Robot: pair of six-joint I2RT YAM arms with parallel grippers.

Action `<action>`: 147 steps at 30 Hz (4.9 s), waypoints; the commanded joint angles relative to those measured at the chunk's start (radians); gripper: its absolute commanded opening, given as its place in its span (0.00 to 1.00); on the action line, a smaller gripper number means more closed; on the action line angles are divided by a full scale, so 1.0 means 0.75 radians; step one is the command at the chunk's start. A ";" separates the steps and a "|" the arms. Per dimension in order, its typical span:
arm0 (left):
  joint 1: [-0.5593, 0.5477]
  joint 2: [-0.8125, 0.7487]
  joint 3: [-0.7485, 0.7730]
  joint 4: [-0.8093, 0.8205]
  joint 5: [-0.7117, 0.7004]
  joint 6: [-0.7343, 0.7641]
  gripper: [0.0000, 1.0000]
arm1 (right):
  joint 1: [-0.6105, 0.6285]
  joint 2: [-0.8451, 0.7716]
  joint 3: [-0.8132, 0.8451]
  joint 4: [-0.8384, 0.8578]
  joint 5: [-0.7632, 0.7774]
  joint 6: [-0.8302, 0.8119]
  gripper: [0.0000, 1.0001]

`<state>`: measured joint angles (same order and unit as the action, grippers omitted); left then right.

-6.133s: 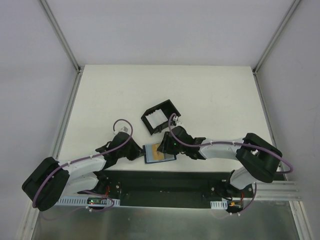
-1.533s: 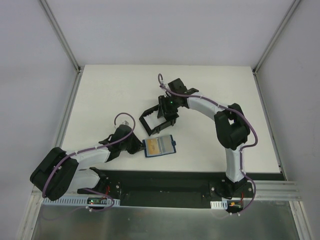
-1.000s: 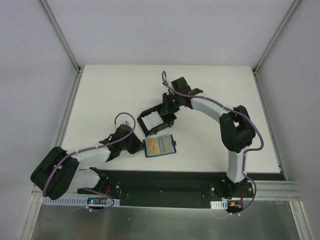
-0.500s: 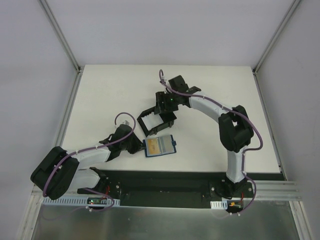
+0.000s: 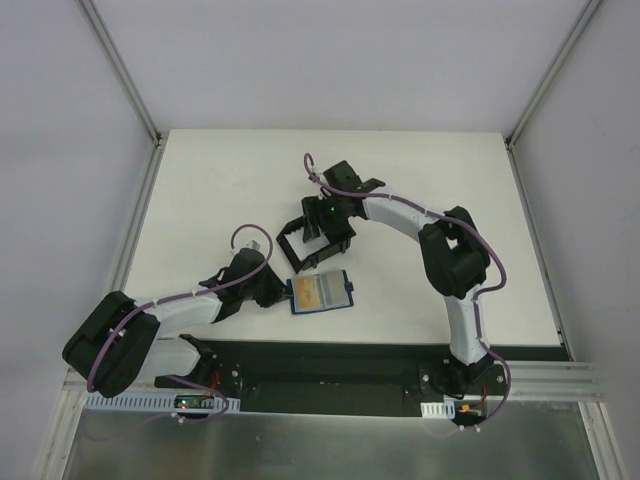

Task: Put the credit cards into the card holder
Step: Pick up the credit card from the storage box, then insert the credit card into the card holder.

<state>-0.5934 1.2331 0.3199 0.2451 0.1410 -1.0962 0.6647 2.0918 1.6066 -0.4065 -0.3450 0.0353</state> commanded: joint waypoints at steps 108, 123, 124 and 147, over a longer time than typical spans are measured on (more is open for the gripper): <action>0.026 0.017 0.036 -0.051 0.113 0.126 0.00 | 0.091 -0.940 -0.636 0.041 0.693 -0.051 0.01; 0.026 -0.008 0.034 -0.073 0.156 0.134 0.00 | 0.171 -0.869 -1.036 0.235 0.665 0.166 0.00; 0.026 -0.006 0.036 -0.071 0.158 0.134 0.00 | 0.171 -0.860 -1.036 0.233 0.675 0.166 0.01; 0.026 0.013 0.046 -0.071 0.170 0.136 0.00 | 0.181 -0.989 -1.076 0.260 0.622 0.239 0.01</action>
<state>-0.5808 1.2434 0.3382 0.2176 0.2543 -1.0092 0.7910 1.4677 0.8276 -0.2348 0.1440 0.1448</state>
